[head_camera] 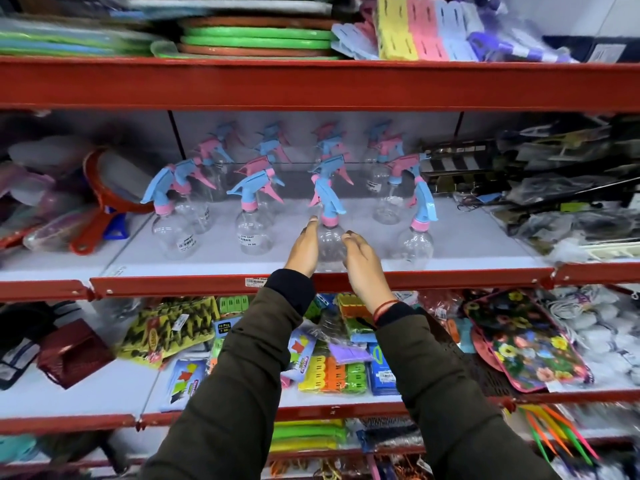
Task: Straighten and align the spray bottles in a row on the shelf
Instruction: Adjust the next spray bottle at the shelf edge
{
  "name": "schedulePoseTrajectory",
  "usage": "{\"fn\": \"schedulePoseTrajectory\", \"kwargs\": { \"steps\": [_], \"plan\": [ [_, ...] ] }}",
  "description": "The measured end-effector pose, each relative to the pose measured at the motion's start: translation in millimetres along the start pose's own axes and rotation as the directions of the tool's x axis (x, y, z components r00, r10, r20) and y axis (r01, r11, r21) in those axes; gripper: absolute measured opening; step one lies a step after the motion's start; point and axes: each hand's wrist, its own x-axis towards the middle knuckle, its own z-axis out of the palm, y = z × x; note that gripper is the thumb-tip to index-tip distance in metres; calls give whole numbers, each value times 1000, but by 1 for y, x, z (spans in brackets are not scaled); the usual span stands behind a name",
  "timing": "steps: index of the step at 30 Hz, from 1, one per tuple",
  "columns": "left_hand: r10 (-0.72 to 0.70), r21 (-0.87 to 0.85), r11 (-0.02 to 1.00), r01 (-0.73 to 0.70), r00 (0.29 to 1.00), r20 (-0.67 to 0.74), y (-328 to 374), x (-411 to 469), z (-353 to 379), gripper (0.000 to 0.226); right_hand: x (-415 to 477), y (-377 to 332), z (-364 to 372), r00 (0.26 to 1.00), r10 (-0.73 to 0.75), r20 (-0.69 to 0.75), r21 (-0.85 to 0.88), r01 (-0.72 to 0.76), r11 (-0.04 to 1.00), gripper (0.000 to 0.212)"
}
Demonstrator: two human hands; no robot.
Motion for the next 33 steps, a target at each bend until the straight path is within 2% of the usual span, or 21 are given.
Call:
{"fn": "schedulePoseTrajectory", "kwargs": {
  "steps": [9,12,16,21,28,33],
  "plan": [
    [29,57,998,-30,1000,3,6,-22,5,57,-13,3,-5,1000,-24,8,-31,25,999,55],
    [43,38,998,-42,998,-38,6,-28,1,56,-22,0,-7,999,-37,-6,-22,36,999,57],
    [80,-9,997,-82,989,-124,-1,-42,-14,56,-46,-5,-8,989,-126,-79,-28,124,992,50],
    [119,-74,988,-137,970,-213,-5,-56,-47,56,-69,-10,22,964,-242,-107,94,253,963,41],
    [128,-61,986,-157,935,-330,9,-30,-106,52,-35,-29,93,994,-102,44,141,95,985,44],
    [2,-121,992,-31,973,-232,22,0,-136,58,2,-43,128,999,10,48,87,-15,996,44]
  ]
}}
